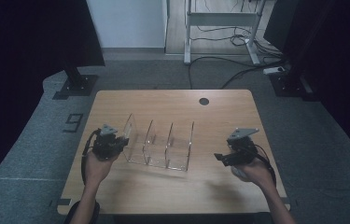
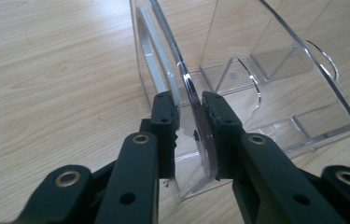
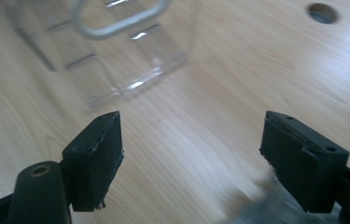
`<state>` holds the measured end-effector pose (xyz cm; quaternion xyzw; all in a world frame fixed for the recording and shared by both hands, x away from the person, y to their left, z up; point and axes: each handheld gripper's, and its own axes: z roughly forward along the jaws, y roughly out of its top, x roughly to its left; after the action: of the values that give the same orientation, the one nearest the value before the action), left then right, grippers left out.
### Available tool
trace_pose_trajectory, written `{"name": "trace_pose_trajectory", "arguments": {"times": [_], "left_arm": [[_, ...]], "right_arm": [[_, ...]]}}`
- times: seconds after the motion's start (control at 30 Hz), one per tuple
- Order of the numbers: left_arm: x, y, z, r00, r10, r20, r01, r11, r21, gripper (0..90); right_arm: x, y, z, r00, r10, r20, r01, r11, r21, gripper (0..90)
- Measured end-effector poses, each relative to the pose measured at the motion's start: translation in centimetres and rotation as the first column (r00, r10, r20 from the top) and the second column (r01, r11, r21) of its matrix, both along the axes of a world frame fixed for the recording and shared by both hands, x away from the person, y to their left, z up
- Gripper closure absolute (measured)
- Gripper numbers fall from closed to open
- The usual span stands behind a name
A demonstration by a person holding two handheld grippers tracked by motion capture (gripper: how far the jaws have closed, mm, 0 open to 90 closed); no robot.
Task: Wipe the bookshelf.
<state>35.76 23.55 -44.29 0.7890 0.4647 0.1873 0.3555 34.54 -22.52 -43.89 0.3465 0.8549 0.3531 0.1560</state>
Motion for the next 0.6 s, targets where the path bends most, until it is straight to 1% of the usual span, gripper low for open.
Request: {"name": "trace_pose_trajectory", "arguments": {"times": [0.1,0.17,0.23,0.27,0.37,0.43,0.53,0.6], "left_arm": [[0.1,0.1,0.0,1.0,-0.001,0.004,0.001,1.0,0.008,77.1],[0.1,0.2,0.0,0.9999,-0.008,0.007,0.008,0.9999,0.011,78.2],[0.2,0.3,0.0,0.9999,-0.007,0.009,0.007,0.9999,0.016,79.7],[0.2,0.3,0.0,0.9999,-0.007,0.011,0.006,0.9998,0.019,80.4],[0.2,0.4,0.0,0.9999,-0.009,0.014,0.009,0.9998,0.019,82.7],[0.3,0.4,-0.1,0.9998,-0.011,0.016,0.011,0.9998,0.017,83.9],[0.3,0.4,-0.1,0.9997,-0.017,0.016,0.017,0.9997,0.016,85.0],[0.4,0.4,-0.1,0.9997,-0.02,0.016,0.02,0.9997,0.011,85.0]], "right_arm": [[-0.1,-1.6,0.5,0.9986,-0.05,0.018,0.05,0.999,-0.009,20.3],[-0.2,-2.6,0.7,0.9959,-0.087,0.024,0.087,0.996,-0.014,20.2],[-0.1,-3.8,0.6,0.9908,-0.133,0.029,0.133,0.991,-0.033,19.5],[-0.1,-4.2,0.6,0.9888,-0.147,0.027,0.148,0.988,-0.039,19.4],[0.1,-5.6,-0.1,0.9794,-0.201,0.02,0.202,0.978,-0.05,19.1],[0.2,-6.4,-0.8,0.9721,-0.235,0.007,0.234,0.97,-0.062,18.6],[0.6,-7.4,-2.3,0.9661,-0.257,-0.03,0.254,0.965,-0.072,17.7],[0.8,-7.7,-3.0,0.9622,-0.269,-0.04,0.266,0.961,-0.074,18.0]]}}
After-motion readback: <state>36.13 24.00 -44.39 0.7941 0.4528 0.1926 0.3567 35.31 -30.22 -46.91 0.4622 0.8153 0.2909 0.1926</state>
